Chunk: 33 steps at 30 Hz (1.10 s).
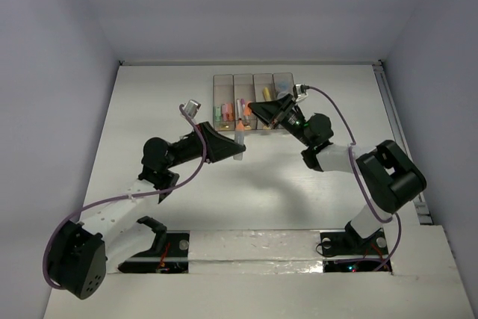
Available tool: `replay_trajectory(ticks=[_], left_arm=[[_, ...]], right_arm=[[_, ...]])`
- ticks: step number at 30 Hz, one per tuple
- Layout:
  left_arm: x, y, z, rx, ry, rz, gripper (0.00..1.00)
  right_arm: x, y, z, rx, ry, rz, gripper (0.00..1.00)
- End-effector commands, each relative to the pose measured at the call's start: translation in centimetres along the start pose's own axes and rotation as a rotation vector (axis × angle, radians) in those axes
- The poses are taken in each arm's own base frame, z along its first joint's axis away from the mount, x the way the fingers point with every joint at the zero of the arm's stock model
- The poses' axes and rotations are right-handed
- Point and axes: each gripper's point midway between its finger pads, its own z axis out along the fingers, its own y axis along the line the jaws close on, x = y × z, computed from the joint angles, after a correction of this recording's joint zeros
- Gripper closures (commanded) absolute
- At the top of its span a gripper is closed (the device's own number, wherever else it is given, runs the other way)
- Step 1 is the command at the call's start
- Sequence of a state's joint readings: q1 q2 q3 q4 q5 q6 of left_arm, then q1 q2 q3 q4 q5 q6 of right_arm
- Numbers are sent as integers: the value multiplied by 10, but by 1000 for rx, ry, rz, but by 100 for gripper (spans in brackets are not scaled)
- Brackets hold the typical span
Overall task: Sort the stationery into containers
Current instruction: Close the pen cap on the pen.
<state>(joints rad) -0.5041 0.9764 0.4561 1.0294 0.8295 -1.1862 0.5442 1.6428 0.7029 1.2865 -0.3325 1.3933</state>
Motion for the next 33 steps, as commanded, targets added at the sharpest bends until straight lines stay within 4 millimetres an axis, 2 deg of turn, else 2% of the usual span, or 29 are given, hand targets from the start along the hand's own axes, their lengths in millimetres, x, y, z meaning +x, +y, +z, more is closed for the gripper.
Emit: replay_trajectory(ticks=[1,9,13,20,33], left_arm=[[0,-11,0,59,1,45,100],[1,-2,2,50,5,4,100],[4,14,4,5,13,-42,100],[6,20,5,6,20,-69,100],[7,27,7,6,29,-91,100]], right_arm=[[-8,128,-16,-485,-42,-143,96],[-6,136,-18,-504,-22,-131,96],[-4,146,-20,-528,-10,-141,95],[-1,155,-25,-549,0,-166,95],[5,153,-26,-548,35,-164,96]])
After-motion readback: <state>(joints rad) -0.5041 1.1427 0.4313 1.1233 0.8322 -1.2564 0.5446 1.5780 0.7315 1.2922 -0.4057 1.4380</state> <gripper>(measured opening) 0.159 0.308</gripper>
